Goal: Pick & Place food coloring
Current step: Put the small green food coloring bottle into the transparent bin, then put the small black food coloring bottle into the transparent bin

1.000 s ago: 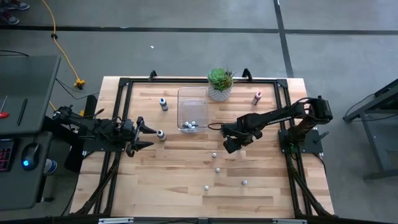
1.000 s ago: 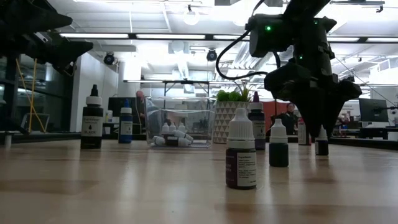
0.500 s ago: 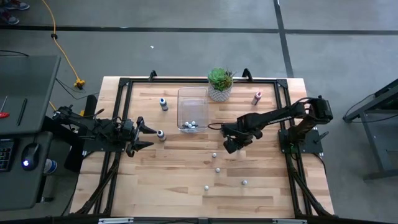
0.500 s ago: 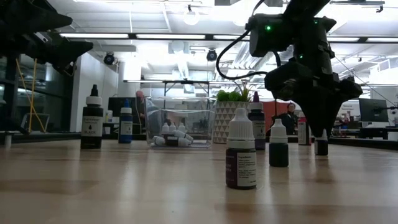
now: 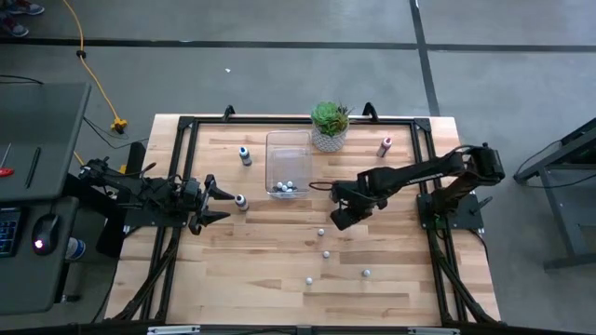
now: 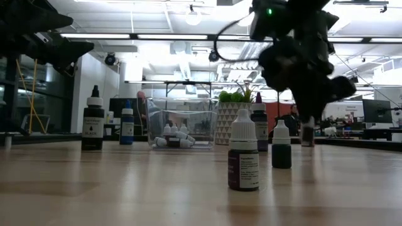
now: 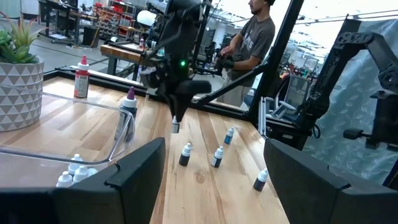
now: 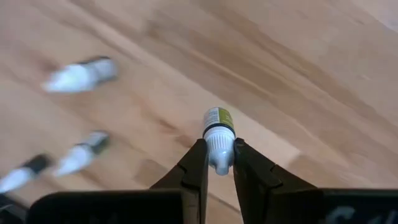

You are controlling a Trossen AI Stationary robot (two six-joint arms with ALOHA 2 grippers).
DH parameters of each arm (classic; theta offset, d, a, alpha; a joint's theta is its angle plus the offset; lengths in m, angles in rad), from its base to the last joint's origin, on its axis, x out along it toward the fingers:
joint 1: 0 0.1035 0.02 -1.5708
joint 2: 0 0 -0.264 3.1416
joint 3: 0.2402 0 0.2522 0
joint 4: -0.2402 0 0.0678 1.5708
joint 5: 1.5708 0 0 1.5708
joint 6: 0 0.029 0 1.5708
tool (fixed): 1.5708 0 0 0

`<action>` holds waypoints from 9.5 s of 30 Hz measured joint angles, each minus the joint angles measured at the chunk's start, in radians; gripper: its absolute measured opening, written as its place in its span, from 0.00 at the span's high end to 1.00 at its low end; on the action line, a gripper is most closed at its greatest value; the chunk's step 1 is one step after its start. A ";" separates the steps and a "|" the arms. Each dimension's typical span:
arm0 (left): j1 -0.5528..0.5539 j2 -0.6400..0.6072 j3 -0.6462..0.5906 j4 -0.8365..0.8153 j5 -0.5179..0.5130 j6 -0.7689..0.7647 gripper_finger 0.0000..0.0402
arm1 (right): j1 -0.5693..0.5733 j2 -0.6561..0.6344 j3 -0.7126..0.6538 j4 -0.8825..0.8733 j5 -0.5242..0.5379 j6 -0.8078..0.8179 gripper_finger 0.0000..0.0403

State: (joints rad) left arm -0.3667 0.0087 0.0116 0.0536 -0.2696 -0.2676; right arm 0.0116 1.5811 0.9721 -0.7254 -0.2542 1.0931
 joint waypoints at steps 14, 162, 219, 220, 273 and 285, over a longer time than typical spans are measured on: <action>0.000 0.000 0.000 0.000 0.000 0.000 0.32 | -0.003 -0.026 0.344 -0.122 0.087 -0.200 0.88; 0.000 0.001 0.000 0.000 0.000 0.000 0.32 | -0.190 0.807 1.161 -0.538 0.132 -1.014 0.73; 0.000 0.001 0.000 0.000 0.000 0.000 0.32 | 0.100 0.342 0.851 -0.785 0.030 -0.260 0.53; 0.000 0.001 0.000 0.000 0.000 0.000 0.32 | 0.107 0.335 0.820 -0.757 0.021 -0.221 0.53; 0.000 0.001 0.000 0.000 0.000 0.000 0.32 | 0.145 0.416 0.504 -0.138 0.173 0.028 0.35; 0.000 0.001 0.000 0.000 0.000 0.000 0.32 | 0.133 0.429 0.504 -0.143 0.166 0.031 0.45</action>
State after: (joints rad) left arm -0.3667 0.0100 0.0116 0.0536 -0.2699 -0.2676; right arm 0.1442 2.0101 1.4761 -0.8680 -0.0880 1.1240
